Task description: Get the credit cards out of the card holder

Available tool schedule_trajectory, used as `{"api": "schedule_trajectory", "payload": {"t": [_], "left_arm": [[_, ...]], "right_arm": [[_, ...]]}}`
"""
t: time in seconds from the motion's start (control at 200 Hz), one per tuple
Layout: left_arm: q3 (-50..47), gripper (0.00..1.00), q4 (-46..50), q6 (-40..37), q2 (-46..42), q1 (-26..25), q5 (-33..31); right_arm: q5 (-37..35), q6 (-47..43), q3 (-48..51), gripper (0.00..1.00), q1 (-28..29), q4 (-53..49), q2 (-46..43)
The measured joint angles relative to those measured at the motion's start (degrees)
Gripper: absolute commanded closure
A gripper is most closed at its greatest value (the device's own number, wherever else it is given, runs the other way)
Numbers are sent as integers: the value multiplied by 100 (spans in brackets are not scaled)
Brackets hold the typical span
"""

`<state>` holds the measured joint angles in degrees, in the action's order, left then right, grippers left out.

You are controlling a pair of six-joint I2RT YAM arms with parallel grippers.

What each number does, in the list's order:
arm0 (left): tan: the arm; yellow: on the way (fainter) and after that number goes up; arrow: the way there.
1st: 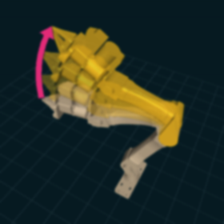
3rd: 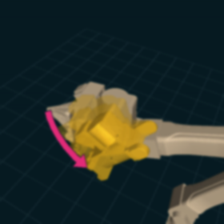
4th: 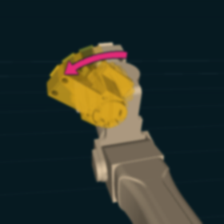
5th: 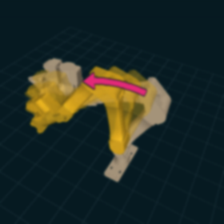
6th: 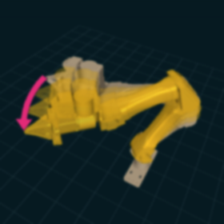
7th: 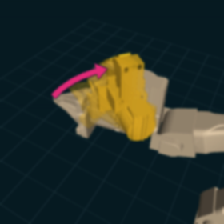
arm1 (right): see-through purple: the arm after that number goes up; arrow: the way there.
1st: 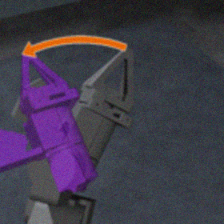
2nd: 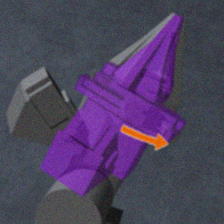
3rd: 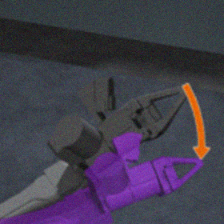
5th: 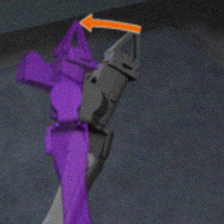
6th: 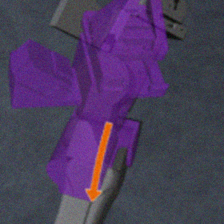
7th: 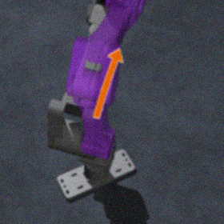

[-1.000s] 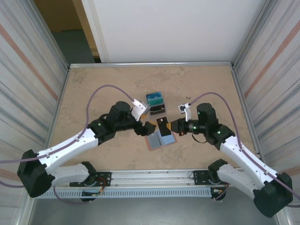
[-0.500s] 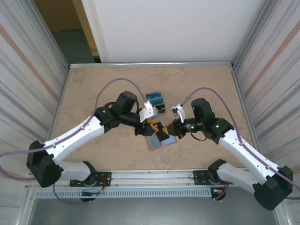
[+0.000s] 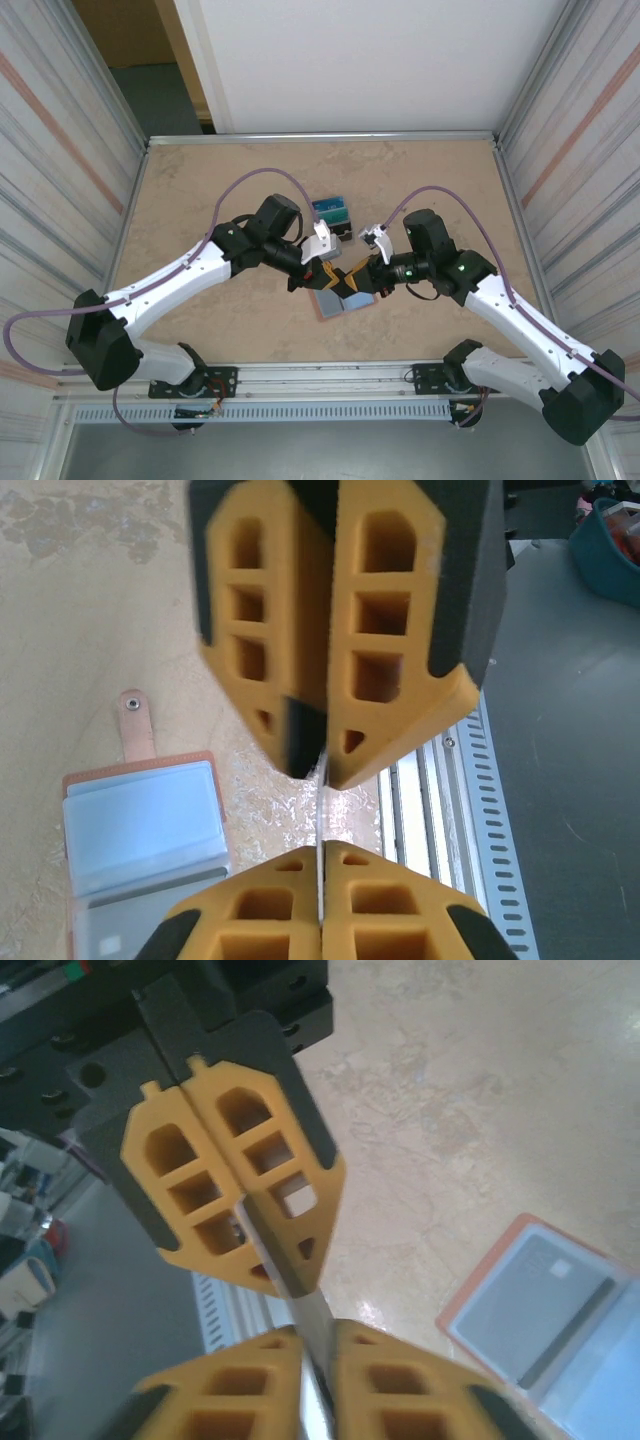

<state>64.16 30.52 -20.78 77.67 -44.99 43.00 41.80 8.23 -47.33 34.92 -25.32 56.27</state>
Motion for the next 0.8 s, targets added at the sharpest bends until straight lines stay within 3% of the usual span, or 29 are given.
{"api": "schedule_trajectory", "payload": {"t": [0.105,0.256,0.461,0.601,0.802], "left_arm": [[-120,100,-177,105,-120,7,-103],[-728,100,-791,553,-723,66,-354],[-1941,100,-2343,1703,-1969,81,-944],[-2577,100,-3458,2645,-2494,83,-1296],[-3093,100,-4671,3858,-2590,107,-1539]], "right_arm": [[-247,70,-4,54,0,17,-52],[-608,236,37,49,-7,157,-387],[-785,1084,772,30,-203,1139,-1119],[-566,1910,1283,25,-422,2120,-1115],[-138,2697,1460,27,-380,3429,-570]]}}
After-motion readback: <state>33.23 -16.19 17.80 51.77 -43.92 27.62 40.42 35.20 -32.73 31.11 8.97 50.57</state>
